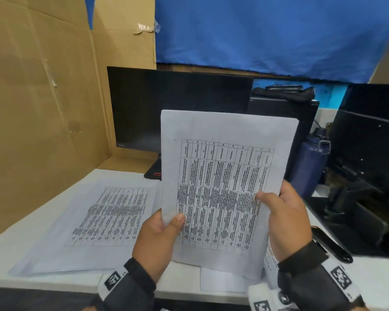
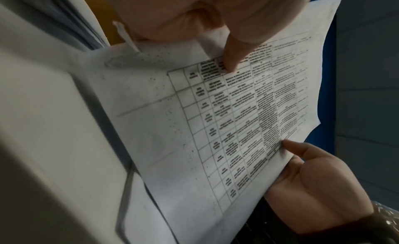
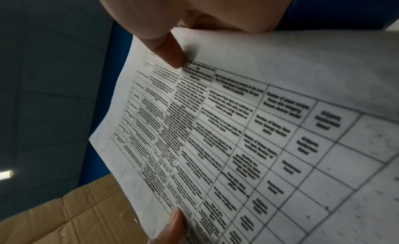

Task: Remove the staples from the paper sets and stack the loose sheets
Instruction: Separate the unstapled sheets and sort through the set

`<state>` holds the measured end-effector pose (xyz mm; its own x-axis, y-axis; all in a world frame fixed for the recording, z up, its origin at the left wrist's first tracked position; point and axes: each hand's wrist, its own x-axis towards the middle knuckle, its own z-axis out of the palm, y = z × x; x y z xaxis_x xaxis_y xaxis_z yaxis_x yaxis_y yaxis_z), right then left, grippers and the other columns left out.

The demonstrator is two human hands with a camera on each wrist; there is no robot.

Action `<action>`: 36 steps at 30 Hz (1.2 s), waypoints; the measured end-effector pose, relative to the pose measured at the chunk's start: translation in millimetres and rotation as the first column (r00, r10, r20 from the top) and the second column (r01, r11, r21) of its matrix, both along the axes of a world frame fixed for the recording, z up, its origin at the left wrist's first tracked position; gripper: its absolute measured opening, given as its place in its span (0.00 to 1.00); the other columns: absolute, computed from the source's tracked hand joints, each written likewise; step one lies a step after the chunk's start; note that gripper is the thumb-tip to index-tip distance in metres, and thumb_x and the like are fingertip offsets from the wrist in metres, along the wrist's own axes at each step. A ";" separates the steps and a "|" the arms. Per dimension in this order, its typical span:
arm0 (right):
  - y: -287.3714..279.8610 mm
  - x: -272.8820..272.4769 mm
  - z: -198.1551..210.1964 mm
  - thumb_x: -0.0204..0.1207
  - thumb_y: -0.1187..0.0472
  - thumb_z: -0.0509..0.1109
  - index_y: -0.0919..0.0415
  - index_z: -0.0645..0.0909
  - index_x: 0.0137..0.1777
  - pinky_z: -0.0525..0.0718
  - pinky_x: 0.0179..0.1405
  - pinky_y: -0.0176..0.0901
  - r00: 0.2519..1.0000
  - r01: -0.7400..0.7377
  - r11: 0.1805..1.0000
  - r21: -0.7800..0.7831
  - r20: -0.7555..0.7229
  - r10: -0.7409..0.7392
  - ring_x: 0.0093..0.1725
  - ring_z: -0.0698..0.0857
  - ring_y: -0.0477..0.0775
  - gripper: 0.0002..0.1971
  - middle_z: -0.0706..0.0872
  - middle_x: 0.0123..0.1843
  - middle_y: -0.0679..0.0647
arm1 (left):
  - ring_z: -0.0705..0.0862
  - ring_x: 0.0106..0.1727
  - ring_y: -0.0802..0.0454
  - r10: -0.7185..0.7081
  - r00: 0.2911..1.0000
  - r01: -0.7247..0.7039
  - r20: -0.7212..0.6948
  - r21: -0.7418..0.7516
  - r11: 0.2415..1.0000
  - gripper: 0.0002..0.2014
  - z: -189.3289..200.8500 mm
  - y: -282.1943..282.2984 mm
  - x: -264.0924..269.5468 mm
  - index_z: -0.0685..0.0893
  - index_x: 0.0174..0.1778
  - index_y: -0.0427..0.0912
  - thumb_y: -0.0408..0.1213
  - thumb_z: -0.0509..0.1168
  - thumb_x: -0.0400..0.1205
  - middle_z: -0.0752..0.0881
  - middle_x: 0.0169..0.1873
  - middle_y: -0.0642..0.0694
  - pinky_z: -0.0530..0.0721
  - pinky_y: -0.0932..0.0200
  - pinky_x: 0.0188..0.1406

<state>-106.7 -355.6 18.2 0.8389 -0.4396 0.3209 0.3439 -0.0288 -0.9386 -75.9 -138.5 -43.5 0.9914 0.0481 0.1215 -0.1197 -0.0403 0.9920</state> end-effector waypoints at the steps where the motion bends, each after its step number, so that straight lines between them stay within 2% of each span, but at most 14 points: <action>1: -1.0 -0.9 0.2 0.81 0.75 0.65 0.53 0.87 0.57 0.85 0.62 0.52 1.000 -0.012 1.000 0.009 -0.004 0.012 0.58 0.91 0.50 0.17 0.94 0.56 0.47 | 0.92 0.50 0.58 -0.012 1.000 0.012 0.001 0.008 1.000 0.07 0.8 1.2 0.1 0.91 0.52 0.46 0.42 0.69 0.86 0.95 0.45 0.56 0.87 0.42 0.65; 4: -2.0 -2.2 -1.5 0.81 0.74 0.65 0.54 0.87 0.57 0.86 0.63 0.55 1.000 -0.005 1.000 0.006 -0.015 0.005 0.59 0.91 0.51 0.16 0.94 0.56 0.48 | 0.92 0.55 0.53 -0.038 0.999 0.038 -0.008 0.009 0.999 0.06 0.5 4.2 -0.4 0.92 0.52 0.49 0.43 0.70 0.86 0.96 0.49 0.53 0.85 0.39 0.68; 9: 1.0 -6.5 -4.2 0.83 0.74 0.64 0.49 0.86 0.56 0.84 0.59 0.46 1.000 -0.010 0.999 -0.041 -0.026 0.009 0.56 0.91 0.42 0.18 0.94 0.55 0.42 | 0.93 0.51 0.51 -0.035 0.998 0.032 -0.058 -0.064 0.997 0.03 -5.8 5.8 -3.9 0.94 0.48 0.47 0.39 0.75 0.83 0.96 0.47 0.48 0.85 0.36 0.67; 11: 1.6 -8.6 -3.6 0.83 0.74 0.62 0.48 0.86 0.54 0.84 0.56 0.44 0.999 -0.027 0.999 -0.024 -0.035 0.026 0.54 0.91 0.41 0.19 0.94 0.53 0.40 | 0.93 0.56 0.45 -0.067 0.995 0.059 -0.079 -0.103 0.993 0.10 -7.0 5.6 -6.2 0.95 0.49 0.50 0.49 0.79 0.76 0.96 0.49 0.46 0.85 0.32 0.68; 13: 1.9 -9.8 -2.9 0.84 0.74 0.62 0.47 0.86 0.54 0.82 0.53 0.40 0.999 -0.028 0.999 -0.033 -0.041 0.027 0.52 0.91 0.37 0.19 0.94 0.51 0.38 | 0.93 0.57 0.45 -0.080 0.994 0.071 -0.074 -0.115 0.991 0.15 -9.3 4.3 -8.6 0.95 0.50 0.55 0.56 0.81 0.72 0.96 0.51 0.47 0.84 0.33 0.69; 17: 2.8 -12.2 0.0 0.84 0.72 0.62 0.47 0.86 0.54 0.82 0.51 0.36 0.999 -0.032 0.997 -0.068 -0.035 0.030 0.52 0.90 0.35 0.18 0.93 0.51 0.36 | 0.93 0.55 0.51 -0.055 0.997 0.051 -0.059 -0.066 0.997 0.14 -8.7 1.2 -12.5 0.94 0.51 0.58 0.57 0.72 0.73 0.96 0.49 0.52 0.86 0.34 0.68; 19: 0.8 -14.1 1.6 0.84 0.71 0.63 0.49 0.86 0.56 0.84 0.53 0.41 0.997 -0.063 0.996 -0.068 -0.051 0.060 0.54 0.91 0.41 0.16 0.94 0.54 0.41 | 0.94 0.54 0.50 -0.037 0.998 0.034 -0.054 -0.062 0.998 0.16 -8.0 1.7 -12.2 0.94 0.50 0.50 0.55 0.72 0.75 0.96 0.48 0.51 0.87 0.34 0.66; 21: -9.8 -14.7 2.7 0.84 0.71 0.64 0.57 0.86 0.55 0.85 0.53 0.50 0.994 -0.091 0.995 -0.033 -0.062 0.089 0.53 0.92 0.49 0.12 0.94 0.53 0.52 | 0.94 0.53 0.50 0.004 0.999 -0.006 -0.044 -0.049 0.999 0.12 -3.8 2.6 -11.2 0.93 0.51 0.48 0.51 0.72 0.80 0.96 0.47 0.51 0.88 0.36 0.64; 24: -50.3 -14.7 -2.7 0.83 0.64 0.65 0.63 0.83 0.50 0.79 0.55 0.56 0.992 0.051 0.998 -0.046 -0.117 -0.056 0.51 0.88 0.55 0.06 0.90 0.53 0.62 | 0.94 0.46 0.48 0.096 0.995 -0.097 -0.025 -0.018 0.995 0.10 6.9 11.5 -5.2 0.91 0.48 0.45 0.47 0.70 0.84 0.96 0.43 0.45 0.91 0.42 0.53; 27: -107.9 -24.8 -20.4 0.82 0.62 0.67 0.61 0.84 0.48 0.79 0.52 0.54 0.913 0.299 0.942 -0.152 -0.244 -0.328 0.50 0.85 0.57 0.05 0.89 0.51 0.61 | 0.93 0.47 0.36 0.132 0.989 -0.129 -0.073 0.045 0.991 0.15 11.5 27.0 5.4 0.89 0.48 0.42 0.52 0.70 0.83 0.94 0.44 0.36 0.91 0.35 0.52; 29: -145.1 -32.6 -36.2 0.82 0.61 0.69 0.59 0.85 0.46 0.81 0.54 0.55 0.809 0.382 0.852 -0.358 -0.316 -0.496 0.49 0.84 0.59 0.05 0.89 0.50 0.62 | 0.93 0.50 0.32 0.094 0.987 -0.084 -0.129 0.084 0.993 0.17 14.9 34.0 11.0 0.89 0.49 0.41 0.53 0.71 0.82 0.94 0.45 0.35 0.90 0.31 0.55; 31: -167.9 -36.9 -51.2 0.82 0.55 0.70 0.57 0.84 0.49 0.81 0.59 0.56 0.733 0.264 0.810 -0.524 -0.437 -0.522 0.51 0.84 0.59 0.06 0.89 0.51 0.59 | 0.94 0.49 0.34 0.034 0.985 -0.008 -0.167 0.154 0.988 0.14 20.3 36.7 11.0 0.90 0.50 0.41 0.50 0.71 0.83 0.95 0.43 0.37 0.91 0.32 0.54; 34: -175.7 -34.1 -76.7 0.81 0.43 0.70 0.54 0.81 0.56 0.80 0.58 0.51 0.638 -0.007 0.786 -0.618 -0.608 -0.472 0.53 0.86 0.57 0.15 0.88 0.52 0.55 | 0.93 0.42 0.36 -0.028 0.983 0.088 -0.181 0.330 0.940 0.13 22.4 39.7 9.7 0.90 0.46 0.41 0.49 0.72 0.83 0.93 0.38 0.35 0.92 0.32 0.52; 36: -171.2 -31.8 -88.9 0.83 0.44 0.67 0.52 0.80 0.58 0.81 0.57 0.51 0.609 -0.100 0.731 -0.675 -0.623 -0.492 0.50 0.86 0.55 0.13 0.88 0.50 0.54 | 0.89 0.36 0.36 -0.037 0.984 0.110 -0.175 0.430 0.896 0.14 21.6 41.5 7.3 0.88 0.45 0.41 0.51 0.72 0.82 0.89 0.35 0.33 0.92 0.35 0.48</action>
<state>-138.5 -526.8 -70.7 0.8070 -0.5823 -0.0987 -0.5266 -0.6339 -0.5665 -68.7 -97.0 -21.9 0.9979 -0.0477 -0.0448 0.0172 -0.4703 0.8823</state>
